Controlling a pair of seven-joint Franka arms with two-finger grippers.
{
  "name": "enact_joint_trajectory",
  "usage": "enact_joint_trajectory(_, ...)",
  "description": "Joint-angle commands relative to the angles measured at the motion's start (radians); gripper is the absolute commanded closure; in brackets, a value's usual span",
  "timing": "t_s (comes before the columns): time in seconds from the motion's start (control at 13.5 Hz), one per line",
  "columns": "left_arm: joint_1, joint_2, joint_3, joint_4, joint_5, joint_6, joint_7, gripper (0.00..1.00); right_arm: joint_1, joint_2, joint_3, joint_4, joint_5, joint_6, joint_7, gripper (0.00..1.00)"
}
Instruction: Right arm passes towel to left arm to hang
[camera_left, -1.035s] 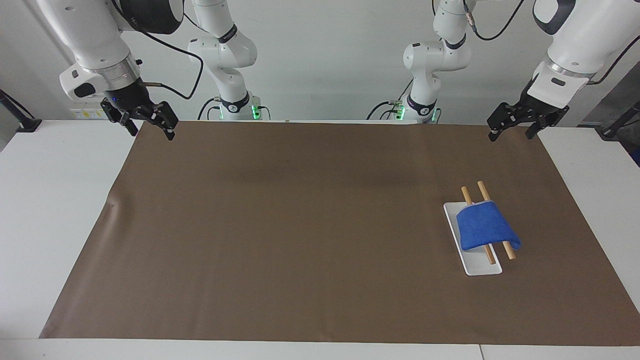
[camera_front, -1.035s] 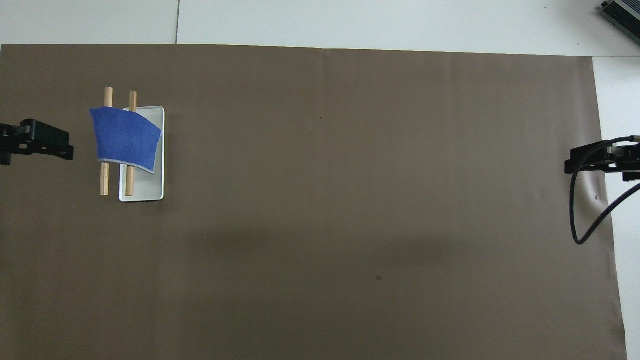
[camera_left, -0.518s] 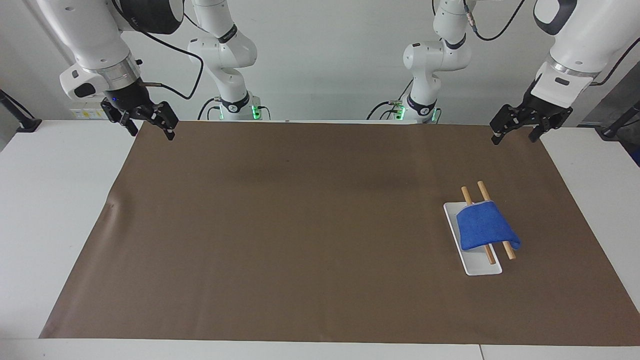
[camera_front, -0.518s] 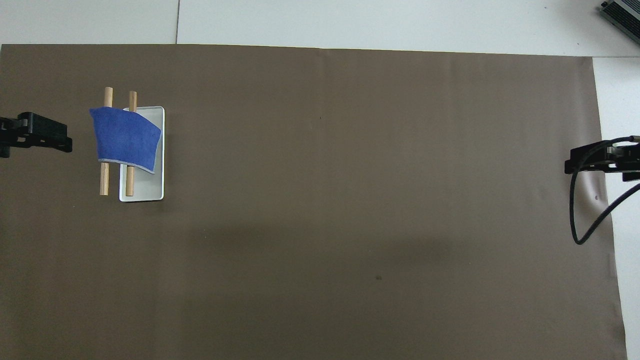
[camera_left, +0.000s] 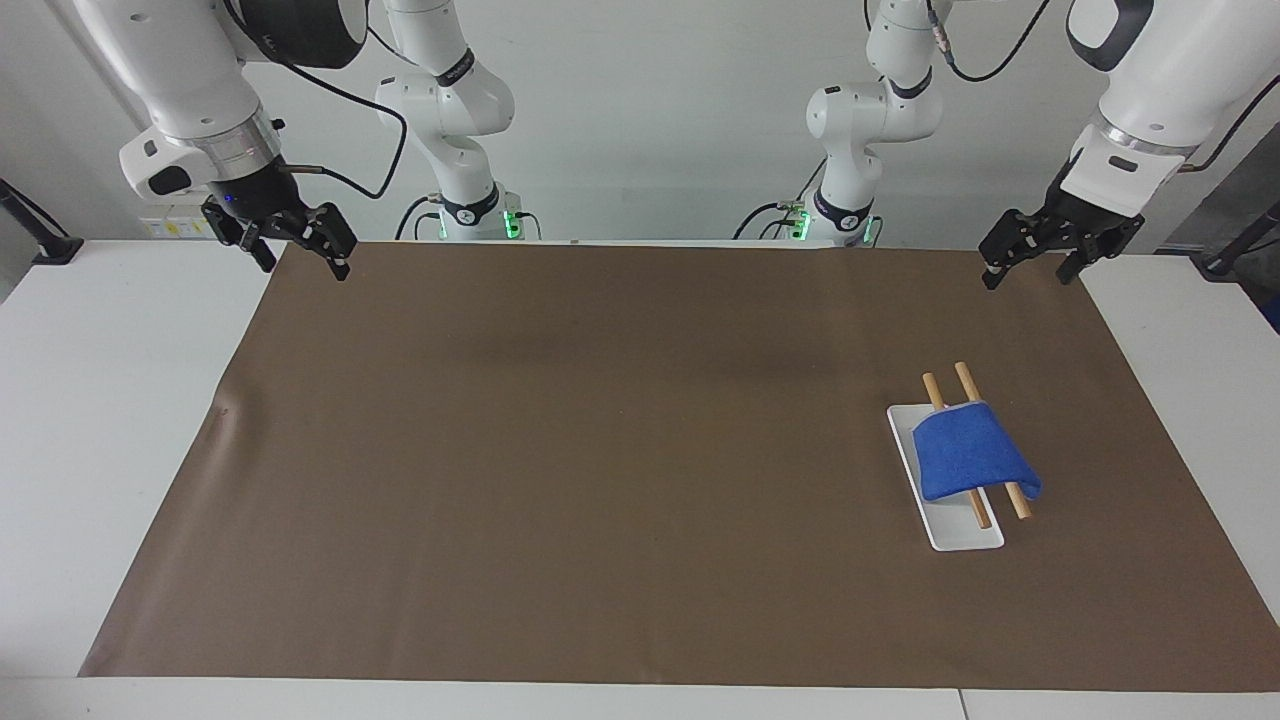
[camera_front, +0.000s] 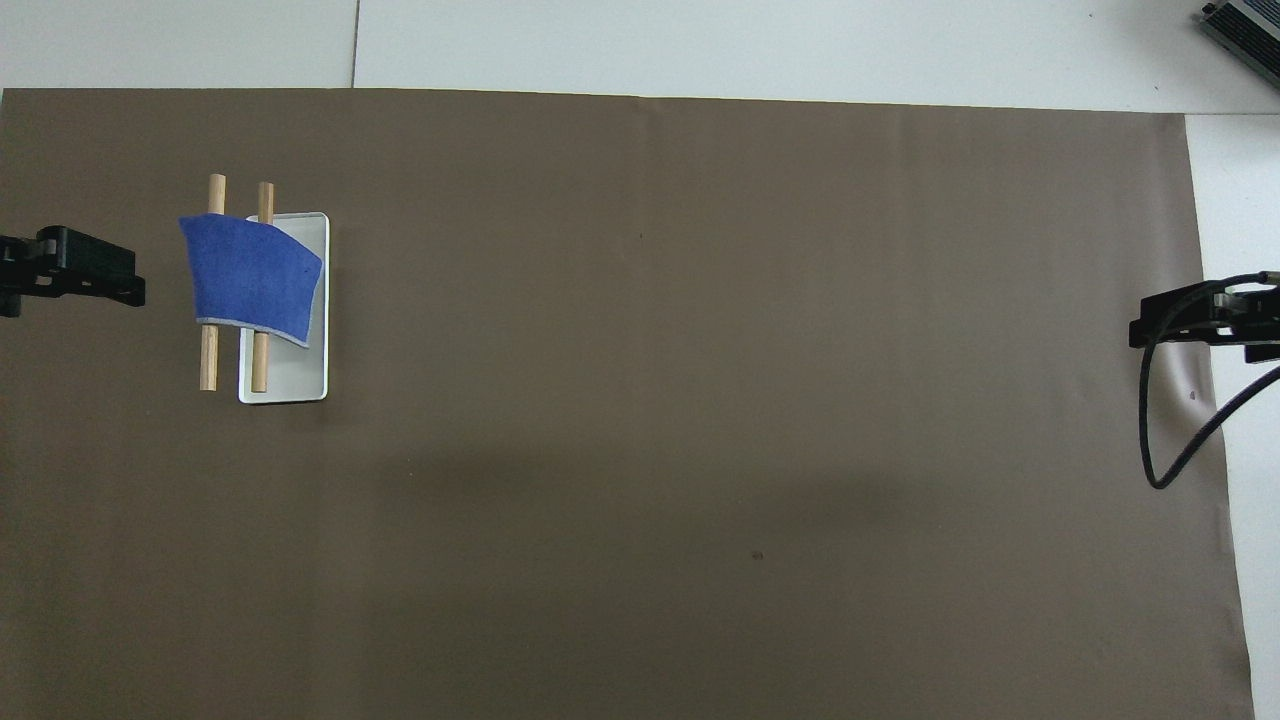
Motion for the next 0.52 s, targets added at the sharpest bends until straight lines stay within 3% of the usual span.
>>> enact_joint_trajectory(0.0,0.004,-0.023,0.001,-0.031,-0.003,-0.003,0.015,0.0,-0.01,-0.016,0.004,-0.022,0.002,0.009,-0.021,0.0)
enact_joint_trajectory(0.44,0.003,-0.03,-0.003,-0.038,-0.001,-0.035,0.017,0.0,-0.01,-0.016,0.004,-0.022,0.002,0.009,-0.021,0.0)
